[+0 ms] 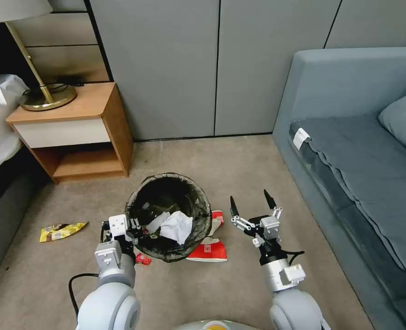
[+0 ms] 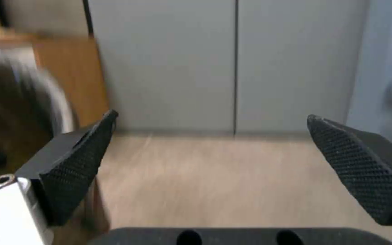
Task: Pick up the trash bin, then pick up the garbage from the floor and place it into the trash bin.
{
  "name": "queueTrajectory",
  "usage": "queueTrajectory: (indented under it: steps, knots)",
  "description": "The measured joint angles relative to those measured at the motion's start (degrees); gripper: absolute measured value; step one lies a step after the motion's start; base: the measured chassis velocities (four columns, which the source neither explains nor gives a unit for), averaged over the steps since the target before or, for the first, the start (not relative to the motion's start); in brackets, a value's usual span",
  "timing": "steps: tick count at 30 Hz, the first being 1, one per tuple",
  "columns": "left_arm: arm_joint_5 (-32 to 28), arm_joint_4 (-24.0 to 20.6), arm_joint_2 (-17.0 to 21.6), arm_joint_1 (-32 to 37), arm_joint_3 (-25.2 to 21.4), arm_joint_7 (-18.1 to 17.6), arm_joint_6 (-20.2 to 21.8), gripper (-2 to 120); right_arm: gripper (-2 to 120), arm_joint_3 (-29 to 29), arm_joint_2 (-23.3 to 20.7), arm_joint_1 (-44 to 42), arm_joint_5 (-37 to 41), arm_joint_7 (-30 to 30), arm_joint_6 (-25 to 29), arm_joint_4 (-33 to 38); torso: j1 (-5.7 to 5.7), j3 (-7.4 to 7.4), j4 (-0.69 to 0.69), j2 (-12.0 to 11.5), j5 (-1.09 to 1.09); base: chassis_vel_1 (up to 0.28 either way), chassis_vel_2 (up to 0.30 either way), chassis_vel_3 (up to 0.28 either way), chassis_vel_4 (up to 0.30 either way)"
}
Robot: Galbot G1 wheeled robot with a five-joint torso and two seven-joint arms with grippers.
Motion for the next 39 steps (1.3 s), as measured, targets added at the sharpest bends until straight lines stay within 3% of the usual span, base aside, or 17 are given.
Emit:
queueTrajectory:
  steps: [3,8,15,20,27,39]
  knots:
    - [-0.5,-0.2,0.1,-0.2,-0.5,-0.1,0.2,0,100,-0.7,-2.5,1.8,5.8,-1.1,-5.3,-1.8,0.0,0.0,-0.01,0.0,0.01,0.0,0.0,0.0,0.0]
    - [-1.2,-0.6,-0.1,-0.6,-1.6,-0.4,0.4,0,100,-5.3,-10.5,6.8,14.9,-5.7,-15.1,-9.6,0.0,0.0,0.0,0.0,0.01,0.0,0.0,0.0,0.0]
    - [-1.4,-0.3,-0.5,-1.5,-2.2,-0.5,0.6,0,100,-9.7,-13.9,11.0,17.1,-14.3,-18.0,-18.2,0.0,0.01,-0.01,0.0,0.0,0.0,0.0,0.0,0.0]
    - [-1.1,0.0,-1.1,-1.3,-2.2,-0.5,0.6,0,100,-11.7,-13.7,14.3,17.2,-18.9,-17.0,-23.2,0.0,0.0,0.0,0.0,0.0,0.0,0.0,0.0,0.0]
    - [0.3,0.5,-1.8,-0.4,-1.6,-0.5,0.4,0,100,-13.9,-8.5,21.8,16.3,-25.0,-13.6,-34.2,0.0,0.01,0.0,0.0,0.0,0.0,0.0,0.0,0.0]
    - [1.5,1.2,-2.3,0.3,-0.9,-0.5,0.1,0,100,-13.8,-3.8,26.7,15.6,-31.2,-11.5,-44.5,0.0,0.0,0.0,0.0,-0.01,0.0,0.0,0.0,0.0]
